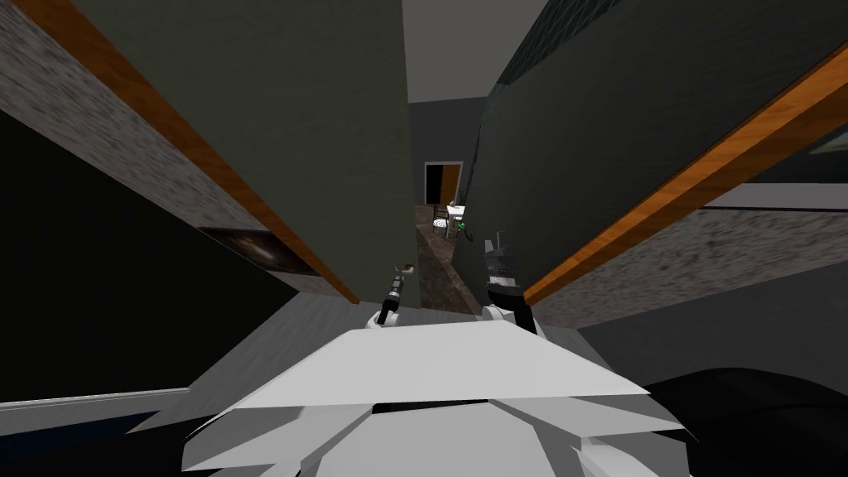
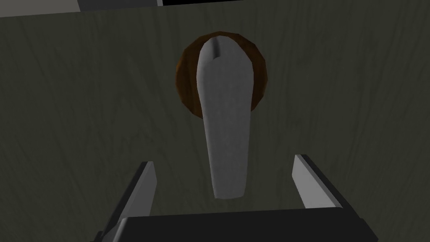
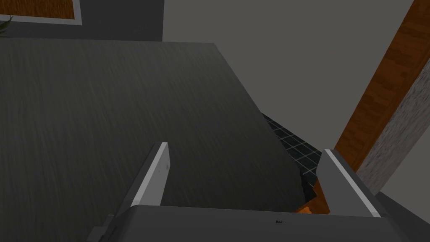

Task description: Push the door open

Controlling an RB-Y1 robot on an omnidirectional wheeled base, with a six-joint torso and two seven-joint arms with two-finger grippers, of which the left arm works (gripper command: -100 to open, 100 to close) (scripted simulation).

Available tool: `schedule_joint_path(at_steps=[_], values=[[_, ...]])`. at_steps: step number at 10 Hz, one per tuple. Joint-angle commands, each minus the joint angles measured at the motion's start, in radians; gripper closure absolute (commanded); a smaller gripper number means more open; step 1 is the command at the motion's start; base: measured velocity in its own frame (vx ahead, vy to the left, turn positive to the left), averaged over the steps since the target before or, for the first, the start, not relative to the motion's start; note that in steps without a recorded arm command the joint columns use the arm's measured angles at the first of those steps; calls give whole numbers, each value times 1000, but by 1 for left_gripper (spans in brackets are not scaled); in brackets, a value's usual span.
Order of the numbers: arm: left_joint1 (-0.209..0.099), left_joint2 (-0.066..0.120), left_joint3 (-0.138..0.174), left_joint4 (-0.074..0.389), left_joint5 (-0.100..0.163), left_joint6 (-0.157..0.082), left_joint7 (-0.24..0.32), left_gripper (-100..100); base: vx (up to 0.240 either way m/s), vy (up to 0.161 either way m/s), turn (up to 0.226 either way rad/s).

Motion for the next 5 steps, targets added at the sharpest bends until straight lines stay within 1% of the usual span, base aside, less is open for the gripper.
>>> schedule_joint_path(at_steps=[1,2,3,5], values=[[1,-12,3,1,1,-1,0,-100,190,-30,-25],[-4,-8,3,9,1,-5,0,-100,81,-12,0],[-4,-8,3,9,1,-5,0,100,-9,2,3],[-4,-8,3,9,1,-5,0,100,-19,5,-12]])
